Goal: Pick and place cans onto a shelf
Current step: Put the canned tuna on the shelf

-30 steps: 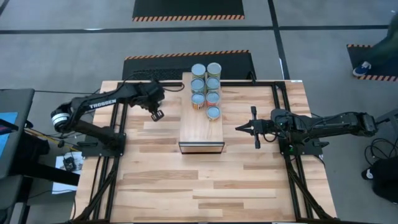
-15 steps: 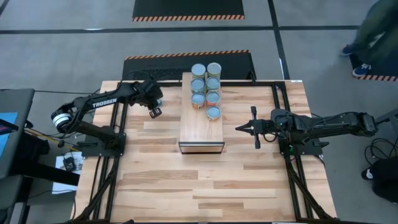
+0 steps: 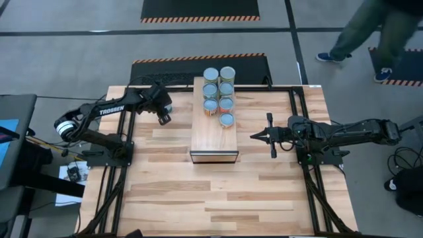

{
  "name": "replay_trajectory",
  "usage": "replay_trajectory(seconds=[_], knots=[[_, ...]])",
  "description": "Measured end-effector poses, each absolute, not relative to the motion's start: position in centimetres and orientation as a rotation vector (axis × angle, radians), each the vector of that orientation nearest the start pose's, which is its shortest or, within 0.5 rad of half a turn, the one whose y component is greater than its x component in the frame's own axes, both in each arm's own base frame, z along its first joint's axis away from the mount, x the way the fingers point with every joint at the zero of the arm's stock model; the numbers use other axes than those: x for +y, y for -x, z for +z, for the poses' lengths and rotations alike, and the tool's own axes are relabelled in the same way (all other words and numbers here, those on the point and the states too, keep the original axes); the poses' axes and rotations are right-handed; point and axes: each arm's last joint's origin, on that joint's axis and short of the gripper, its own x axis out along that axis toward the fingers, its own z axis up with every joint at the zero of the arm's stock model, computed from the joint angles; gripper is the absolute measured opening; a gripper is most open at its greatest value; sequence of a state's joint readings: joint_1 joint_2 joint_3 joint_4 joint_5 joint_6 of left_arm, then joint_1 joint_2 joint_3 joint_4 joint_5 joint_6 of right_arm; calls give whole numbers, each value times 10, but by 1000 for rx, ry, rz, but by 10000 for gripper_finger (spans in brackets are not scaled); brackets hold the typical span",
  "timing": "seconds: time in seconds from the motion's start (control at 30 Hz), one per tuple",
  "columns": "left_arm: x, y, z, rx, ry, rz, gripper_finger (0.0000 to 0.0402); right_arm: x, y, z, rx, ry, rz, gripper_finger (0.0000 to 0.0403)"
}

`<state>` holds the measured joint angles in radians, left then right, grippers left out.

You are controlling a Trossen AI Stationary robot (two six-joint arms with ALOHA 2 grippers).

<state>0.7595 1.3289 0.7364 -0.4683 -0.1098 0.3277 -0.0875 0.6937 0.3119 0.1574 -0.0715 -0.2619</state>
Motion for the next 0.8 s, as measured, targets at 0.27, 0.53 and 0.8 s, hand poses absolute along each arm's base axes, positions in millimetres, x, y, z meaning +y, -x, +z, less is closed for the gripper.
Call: replay_trajectory(seconds=[0.27,0.53,0.8], knots=[[178,-172,171,1189,123,586,133,-12,-160,215,224,243,14,8],[189,-181,147,1247,106,598,133,-12,-160,215,224,243,13,8],[189,-183,145,1280,50,571,66,-12,-160,215,224,243,13,8]])
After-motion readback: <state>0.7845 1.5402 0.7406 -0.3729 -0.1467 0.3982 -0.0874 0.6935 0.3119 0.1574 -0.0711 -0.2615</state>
